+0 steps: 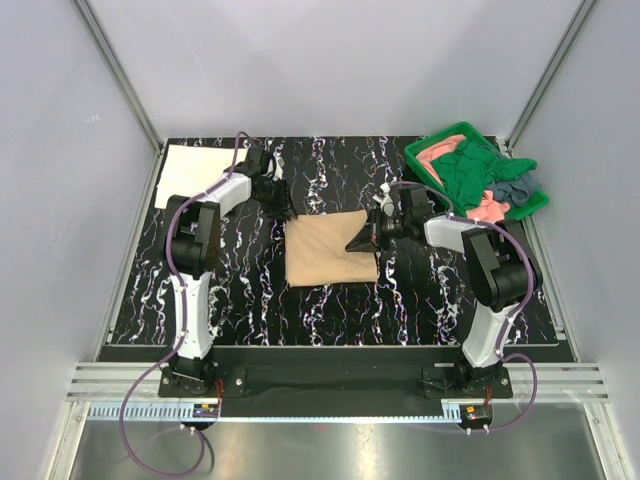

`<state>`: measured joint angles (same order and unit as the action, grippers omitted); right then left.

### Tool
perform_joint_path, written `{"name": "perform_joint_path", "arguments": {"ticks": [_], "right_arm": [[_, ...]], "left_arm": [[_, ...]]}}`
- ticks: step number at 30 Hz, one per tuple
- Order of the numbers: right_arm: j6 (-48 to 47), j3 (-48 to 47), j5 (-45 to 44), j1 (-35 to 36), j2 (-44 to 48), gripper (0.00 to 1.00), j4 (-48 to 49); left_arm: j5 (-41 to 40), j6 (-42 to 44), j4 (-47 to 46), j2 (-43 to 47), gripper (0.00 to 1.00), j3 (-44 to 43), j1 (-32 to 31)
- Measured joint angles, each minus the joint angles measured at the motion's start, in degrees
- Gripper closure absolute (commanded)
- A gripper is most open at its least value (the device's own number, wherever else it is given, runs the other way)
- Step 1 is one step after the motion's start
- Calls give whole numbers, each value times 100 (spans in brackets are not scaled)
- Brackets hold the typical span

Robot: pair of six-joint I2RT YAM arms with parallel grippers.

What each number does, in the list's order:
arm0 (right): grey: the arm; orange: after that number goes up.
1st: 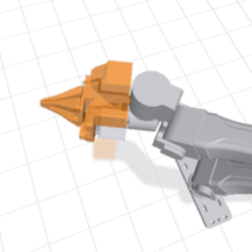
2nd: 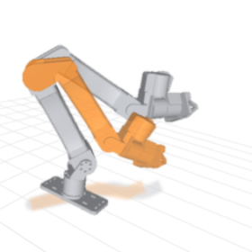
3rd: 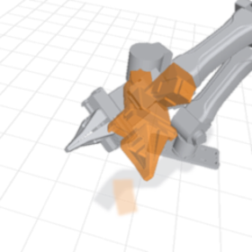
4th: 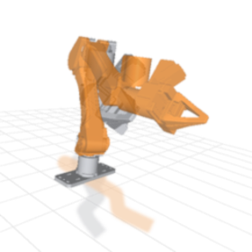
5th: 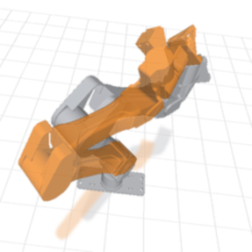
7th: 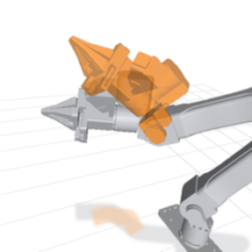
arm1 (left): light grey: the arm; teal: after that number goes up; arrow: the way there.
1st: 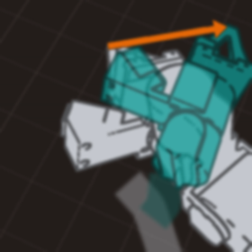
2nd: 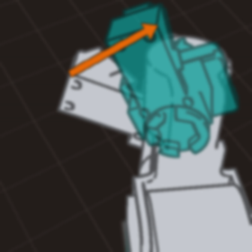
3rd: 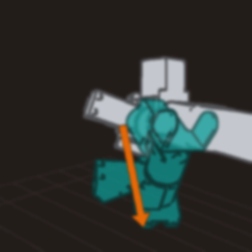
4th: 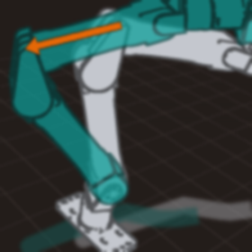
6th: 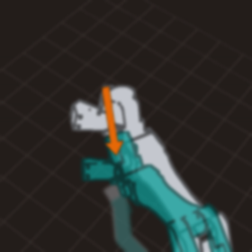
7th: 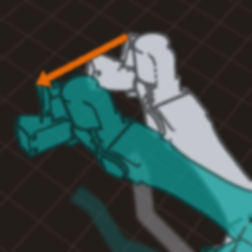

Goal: Fold and stack the t-shirts
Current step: Fold the tshirt

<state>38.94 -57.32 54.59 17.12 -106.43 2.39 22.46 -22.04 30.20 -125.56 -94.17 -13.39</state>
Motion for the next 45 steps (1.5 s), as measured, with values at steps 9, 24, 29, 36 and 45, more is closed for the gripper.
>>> {"name": "perform_joint_path", "arguments": {"ticks": [9, 24, 29, 36, 45], "right_arm": [[186, -232, 376, 673, -267, 100, 463], [-168, 76, 640, 671, -960, 100, 367], [-63, 48, 595, 654, -197, 99, 227], [120, -144, 315, 284, 35, 97, 221], [-31, -892, 225, -249, -708, 96, -260]], "left_arm": [[52, 2, 20, -20, 65, -28, 4], [125, 109, 208, -33, 63, -170, 50], [-116, 188, 575, 140, 60, -551, 87], [-188, 251, 734, 1709, 61, -24, 48], [531, 52, 81, 3056, 62, 2739, -796]]}}
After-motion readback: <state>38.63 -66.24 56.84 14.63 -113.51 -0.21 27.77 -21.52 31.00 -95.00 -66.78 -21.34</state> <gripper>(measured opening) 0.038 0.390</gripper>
